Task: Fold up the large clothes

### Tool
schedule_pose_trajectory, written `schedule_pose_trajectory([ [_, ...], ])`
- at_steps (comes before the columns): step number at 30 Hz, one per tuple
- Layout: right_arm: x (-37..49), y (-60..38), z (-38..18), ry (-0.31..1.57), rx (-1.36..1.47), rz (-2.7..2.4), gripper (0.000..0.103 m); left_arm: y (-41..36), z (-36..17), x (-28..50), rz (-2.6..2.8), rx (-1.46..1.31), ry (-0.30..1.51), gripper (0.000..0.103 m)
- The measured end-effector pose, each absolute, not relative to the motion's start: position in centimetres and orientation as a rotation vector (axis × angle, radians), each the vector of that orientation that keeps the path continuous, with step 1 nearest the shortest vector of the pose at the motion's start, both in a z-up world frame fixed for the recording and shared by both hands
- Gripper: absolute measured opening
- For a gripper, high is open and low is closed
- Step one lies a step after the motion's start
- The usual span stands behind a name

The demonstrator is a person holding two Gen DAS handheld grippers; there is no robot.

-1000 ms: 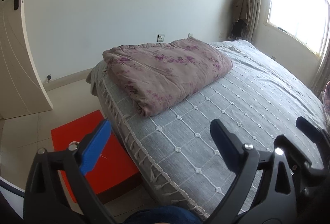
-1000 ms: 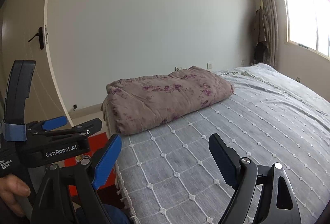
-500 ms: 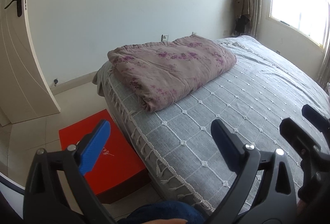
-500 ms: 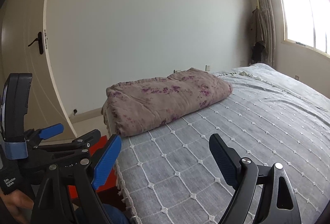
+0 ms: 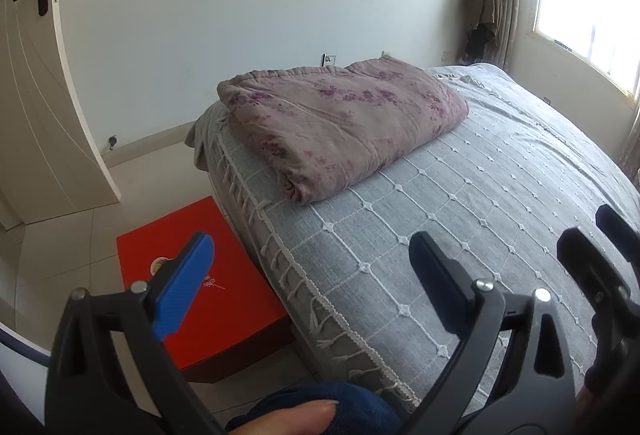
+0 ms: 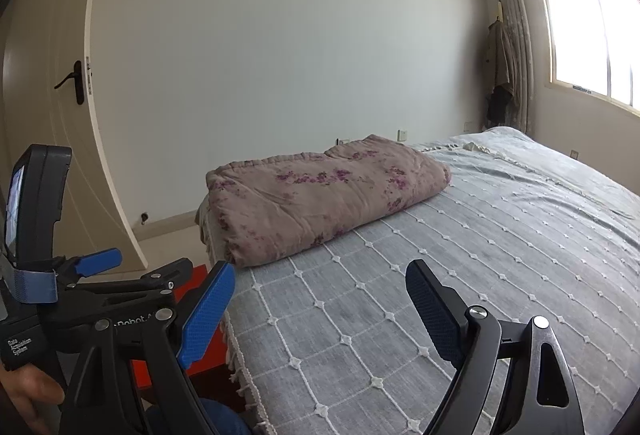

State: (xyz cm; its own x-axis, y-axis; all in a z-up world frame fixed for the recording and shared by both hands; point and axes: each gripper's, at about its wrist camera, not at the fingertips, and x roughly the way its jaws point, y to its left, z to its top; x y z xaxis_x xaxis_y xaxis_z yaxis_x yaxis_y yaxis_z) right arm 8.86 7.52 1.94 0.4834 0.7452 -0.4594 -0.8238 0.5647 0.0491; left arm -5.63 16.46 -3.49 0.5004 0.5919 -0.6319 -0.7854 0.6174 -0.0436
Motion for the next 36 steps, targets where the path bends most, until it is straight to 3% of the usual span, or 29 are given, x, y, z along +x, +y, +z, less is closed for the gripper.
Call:
schedule_pose_trajectory([
  [36,9.5,7.8,0.9,0.488,-0.194,0.946,0.089,15.5,-3.7,-5.2,0.846,-0.305,0.609,0.098],
])
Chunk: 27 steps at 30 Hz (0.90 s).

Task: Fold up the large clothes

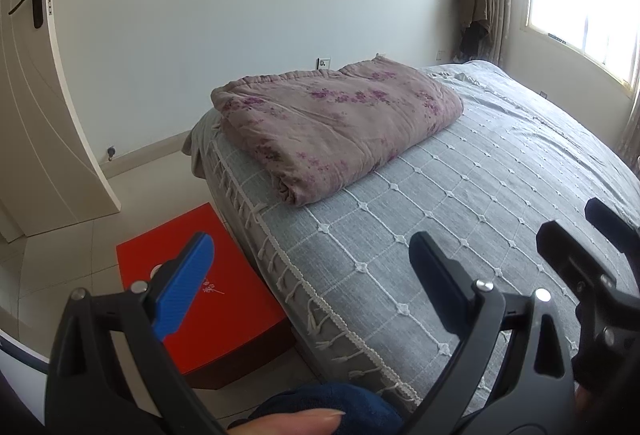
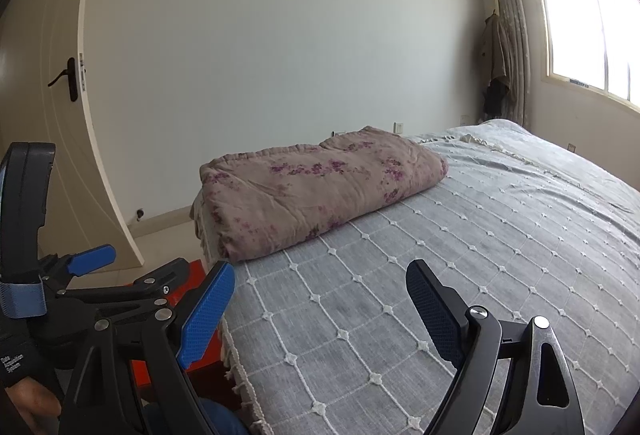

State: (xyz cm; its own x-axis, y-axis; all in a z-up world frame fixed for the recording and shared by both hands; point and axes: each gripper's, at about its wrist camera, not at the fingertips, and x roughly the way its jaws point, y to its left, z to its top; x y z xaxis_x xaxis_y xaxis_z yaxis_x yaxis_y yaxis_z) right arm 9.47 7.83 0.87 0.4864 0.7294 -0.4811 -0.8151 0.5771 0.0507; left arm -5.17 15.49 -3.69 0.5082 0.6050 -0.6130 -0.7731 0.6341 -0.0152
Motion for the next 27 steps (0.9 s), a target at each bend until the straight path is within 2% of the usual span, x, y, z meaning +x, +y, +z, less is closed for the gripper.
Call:
schedule_pose_trajectory([
  [27,9.78,7.39,0.71,0.491,-0.182,0.945,0.089,14.93,-3.91,-4.83,0.851,-0.277,0.603,0.098],
])
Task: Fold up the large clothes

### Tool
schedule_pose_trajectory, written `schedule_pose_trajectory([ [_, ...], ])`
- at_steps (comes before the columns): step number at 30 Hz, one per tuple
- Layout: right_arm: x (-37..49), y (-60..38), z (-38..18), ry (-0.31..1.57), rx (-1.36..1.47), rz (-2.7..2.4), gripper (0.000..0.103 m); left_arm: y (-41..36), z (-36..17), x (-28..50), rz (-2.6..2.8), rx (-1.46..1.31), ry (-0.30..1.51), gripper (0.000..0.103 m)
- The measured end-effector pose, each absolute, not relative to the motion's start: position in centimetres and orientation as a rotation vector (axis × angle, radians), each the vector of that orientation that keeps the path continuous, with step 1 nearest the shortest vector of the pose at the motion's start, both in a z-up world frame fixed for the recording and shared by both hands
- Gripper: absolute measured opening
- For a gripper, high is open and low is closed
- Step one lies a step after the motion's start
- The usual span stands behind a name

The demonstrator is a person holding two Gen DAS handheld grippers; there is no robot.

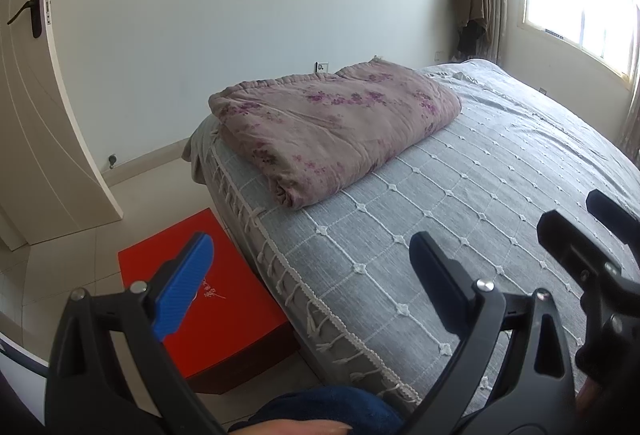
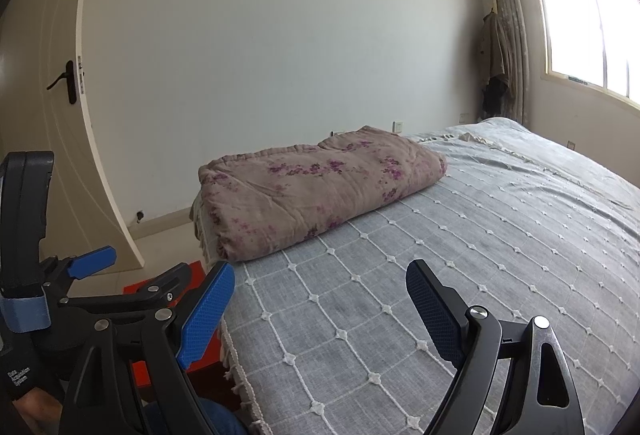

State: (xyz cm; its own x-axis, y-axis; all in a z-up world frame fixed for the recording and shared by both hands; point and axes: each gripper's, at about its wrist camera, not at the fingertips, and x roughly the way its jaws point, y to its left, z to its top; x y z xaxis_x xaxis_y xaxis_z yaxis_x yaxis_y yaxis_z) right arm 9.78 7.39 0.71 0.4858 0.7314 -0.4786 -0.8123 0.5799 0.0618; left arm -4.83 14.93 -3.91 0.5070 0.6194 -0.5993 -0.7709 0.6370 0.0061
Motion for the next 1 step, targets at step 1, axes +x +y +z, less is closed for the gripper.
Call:
schedule_pose_trajectory([
  [1,9.82,7.36,0.72,0.491,-0.181,0.944,0.089,14.89,-3.87,-4.91,0.852,-0.277,0.601,0.098],
])
